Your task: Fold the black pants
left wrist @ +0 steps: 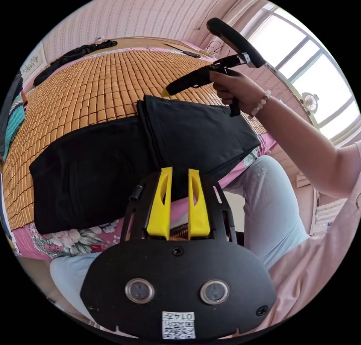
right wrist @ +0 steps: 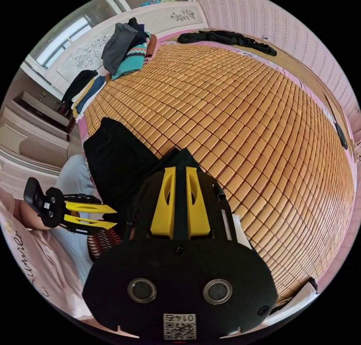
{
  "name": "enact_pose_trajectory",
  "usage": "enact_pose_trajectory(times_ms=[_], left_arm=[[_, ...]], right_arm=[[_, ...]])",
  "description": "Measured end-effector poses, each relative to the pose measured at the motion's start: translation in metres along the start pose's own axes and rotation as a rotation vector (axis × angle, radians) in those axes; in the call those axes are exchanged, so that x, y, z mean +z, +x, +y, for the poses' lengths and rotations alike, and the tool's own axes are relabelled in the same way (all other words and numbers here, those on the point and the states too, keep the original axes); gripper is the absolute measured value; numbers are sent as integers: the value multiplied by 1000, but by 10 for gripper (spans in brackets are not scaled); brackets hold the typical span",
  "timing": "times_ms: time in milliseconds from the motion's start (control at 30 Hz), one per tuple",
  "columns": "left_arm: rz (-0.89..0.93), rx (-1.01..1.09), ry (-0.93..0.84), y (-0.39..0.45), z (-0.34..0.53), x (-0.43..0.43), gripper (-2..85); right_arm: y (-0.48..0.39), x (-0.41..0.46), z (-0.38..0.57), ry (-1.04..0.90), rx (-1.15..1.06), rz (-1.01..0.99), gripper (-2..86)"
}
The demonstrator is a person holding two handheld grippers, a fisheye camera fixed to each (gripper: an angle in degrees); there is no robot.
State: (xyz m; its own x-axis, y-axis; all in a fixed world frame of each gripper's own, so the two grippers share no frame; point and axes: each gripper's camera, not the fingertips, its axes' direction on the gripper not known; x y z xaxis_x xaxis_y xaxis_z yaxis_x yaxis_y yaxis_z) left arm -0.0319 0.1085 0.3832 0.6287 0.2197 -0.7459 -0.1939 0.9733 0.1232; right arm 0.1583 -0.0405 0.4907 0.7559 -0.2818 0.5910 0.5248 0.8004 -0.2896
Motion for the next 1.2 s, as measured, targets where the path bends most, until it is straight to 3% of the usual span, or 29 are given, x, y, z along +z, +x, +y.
enact_pose_trajectory(times_ms=[133, 267, 500, 633, 933, 1200], left_arm=[[33, -12, 25, -7, 8, -12, 31], [35, 8, 88, -1, 19, -34, -3], [-142, 50, 137, 18, 35, -68, 62], [-79, 50, 73, 19, 38, -64, 32], [14, 16, 127, 18, 57, -124, -9], [-51, -63, 89, 9, 68, -129, -9]], right_arm=[[2, 30, -37, -111, -6, -29, 51], [0, 11, -47, -45, -16, -59, 1], [-15, -8, -61, 11, -86, -51, -8], [-21, -7, -74, -10, -115, -58, -8], [-25, -8, -108, -31, -177, -89, -7], [-26, 13, -134, -66, -162, -88, 31]])
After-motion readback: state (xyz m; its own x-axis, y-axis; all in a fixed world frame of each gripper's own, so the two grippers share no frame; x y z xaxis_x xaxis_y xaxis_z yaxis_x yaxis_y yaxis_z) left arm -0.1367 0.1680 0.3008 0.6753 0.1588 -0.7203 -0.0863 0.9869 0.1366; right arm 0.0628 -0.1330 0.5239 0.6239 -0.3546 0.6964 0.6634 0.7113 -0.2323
